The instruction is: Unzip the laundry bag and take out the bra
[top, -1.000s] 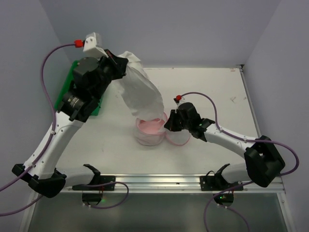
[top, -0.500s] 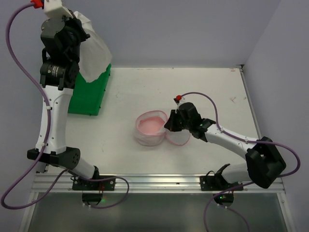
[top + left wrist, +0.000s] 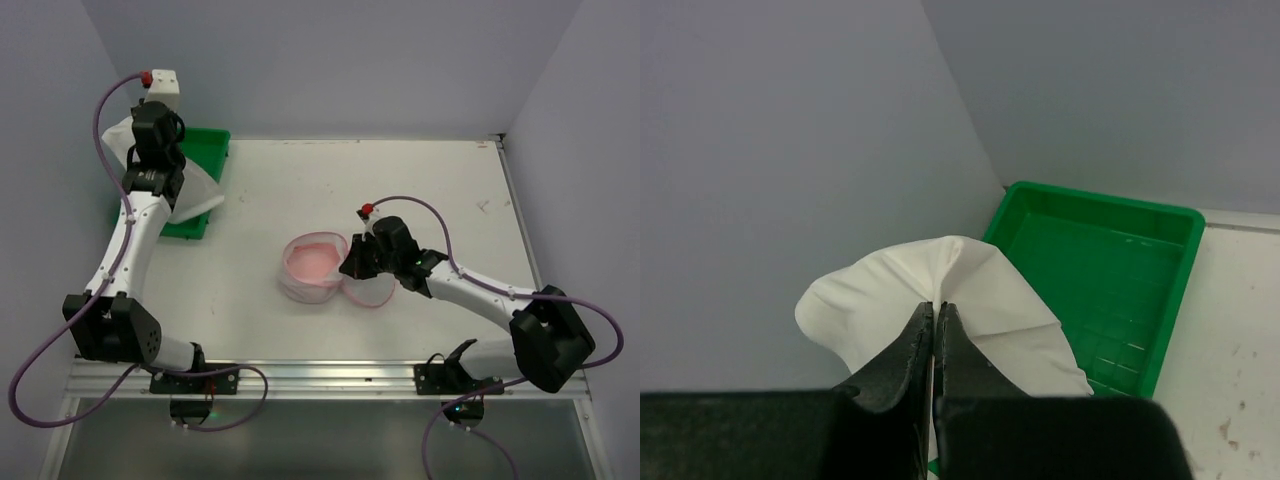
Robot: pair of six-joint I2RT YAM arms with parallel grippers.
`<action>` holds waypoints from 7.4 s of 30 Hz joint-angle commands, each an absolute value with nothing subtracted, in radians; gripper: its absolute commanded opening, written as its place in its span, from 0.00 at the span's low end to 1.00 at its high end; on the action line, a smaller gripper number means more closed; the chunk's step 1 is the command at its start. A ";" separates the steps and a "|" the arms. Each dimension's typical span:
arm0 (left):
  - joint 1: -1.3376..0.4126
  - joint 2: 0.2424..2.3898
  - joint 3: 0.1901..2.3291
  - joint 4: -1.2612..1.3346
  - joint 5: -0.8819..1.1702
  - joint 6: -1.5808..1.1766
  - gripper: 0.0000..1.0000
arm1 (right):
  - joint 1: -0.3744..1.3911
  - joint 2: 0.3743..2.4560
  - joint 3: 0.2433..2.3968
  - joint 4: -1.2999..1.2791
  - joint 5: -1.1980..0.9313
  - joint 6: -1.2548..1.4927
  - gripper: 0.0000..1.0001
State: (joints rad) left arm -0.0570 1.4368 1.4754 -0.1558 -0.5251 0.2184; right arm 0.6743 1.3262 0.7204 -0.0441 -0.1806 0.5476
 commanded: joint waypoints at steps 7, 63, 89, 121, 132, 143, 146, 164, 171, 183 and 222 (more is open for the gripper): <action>0.000 1.408 1.379 0.164 -0.511 0.440 0.00 | 0.677 1.325 0.718 -0.006 -0.261 0.526 0.00; 0.017 1.884 1.683 0.014 -0.361 0.172 0.95 | 0.678 1.338 0.727 0.020 -0.321 0.476 0.00; -0.850 1.397 1.169 -0.403 -0.123 -0.568 0.73 | 0.678 1.316 0.785 -0.028 -0.227 0.428 0.00; -0.871 1.724 0.917 -0.307 -0.259 -0.696 0.34 | 0.678 1.312 0.730 -0.006 -0.279 0.431 0.00; -0.870 1.539 0.858 -0.247 -0.258 -0.678 0.05 | 0.678 1.321 0.692 -0.006 -0.247 0.430 0.00; -0.868 1.508 0.851 -0.229 -0.274 -0.770 0.82 | 0.680 1.301 0.673 -0.017 -0.242 0.420 0.00; -0.861 1.522 0.862 -0.252 -0.327 -0.811 0.82 | 0.684 1.295 0.667 -0.014 -0.247 0.426 0.00; -0.856 1.555 0.808 -0.166 -0.419 -0.920 0.81 | 0.765 1.273 0.663 -0.014 -0.206 0.425 0.00; -0.857 1.673 0.828 -0.199 -0.410 -0.927 0.57 | 0.785 1.272 0.669 -0.014 -0.202 0.433 0.00; -0.857 1.528 0.807 -0.143 -0.339 -0.790 0.00 | 0.785 1.311 0.701 -0.029 -0.173 0.476 0.00; -0.744 1.196 0.754 0.604 0.718 -0.764 0.00 | 0.706 1.436 0.906 -0.242 -0.195 0.446 0.00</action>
